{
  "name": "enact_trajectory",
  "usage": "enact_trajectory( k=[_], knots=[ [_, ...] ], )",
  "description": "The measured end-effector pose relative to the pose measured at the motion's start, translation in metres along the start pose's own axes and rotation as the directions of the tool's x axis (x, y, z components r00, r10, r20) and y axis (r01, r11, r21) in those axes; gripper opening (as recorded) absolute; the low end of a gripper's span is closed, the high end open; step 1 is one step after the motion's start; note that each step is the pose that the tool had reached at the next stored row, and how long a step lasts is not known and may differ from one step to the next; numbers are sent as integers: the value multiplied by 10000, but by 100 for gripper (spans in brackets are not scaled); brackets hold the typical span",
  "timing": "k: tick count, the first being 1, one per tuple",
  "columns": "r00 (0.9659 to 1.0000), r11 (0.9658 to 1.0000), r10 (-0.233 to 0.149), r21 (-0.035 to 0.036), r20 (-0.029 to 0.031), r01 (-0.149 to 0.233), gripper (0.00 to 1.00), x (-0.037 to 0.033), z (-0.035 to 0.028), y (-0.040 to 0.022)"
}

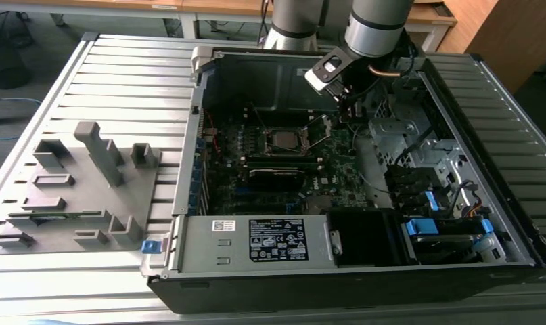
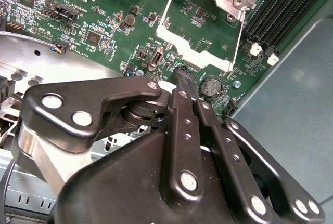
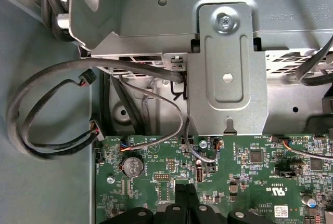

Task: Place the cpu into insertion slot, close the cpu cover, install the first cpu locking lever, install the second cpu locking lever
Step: 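Close the cpu cover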

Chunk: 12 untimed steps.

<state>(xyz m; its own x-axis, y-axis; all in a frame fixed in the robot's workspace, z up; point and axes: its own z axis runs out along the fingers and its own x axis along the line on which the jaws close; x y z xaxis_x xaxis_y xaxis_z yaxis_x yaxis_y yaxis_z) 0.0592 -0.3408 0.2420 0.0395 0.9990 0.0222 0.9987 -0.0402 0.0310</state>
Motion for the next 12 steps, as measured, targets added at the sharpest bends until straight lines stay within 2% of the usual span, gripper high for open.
enact_trajectory(
  k=[3,5,8,12],
  knots=[
    [10000,10000,0,-1,-3,0,11,0,2,-15],
    [10000,10000,2,0,0,-2,11,-2,3,-55],
    [10000,10000,20,0,0,-20,11,-6,6,-144],
    [10000,10000,36,-1,4,-36,11,-12,9,-296]
  ],
)
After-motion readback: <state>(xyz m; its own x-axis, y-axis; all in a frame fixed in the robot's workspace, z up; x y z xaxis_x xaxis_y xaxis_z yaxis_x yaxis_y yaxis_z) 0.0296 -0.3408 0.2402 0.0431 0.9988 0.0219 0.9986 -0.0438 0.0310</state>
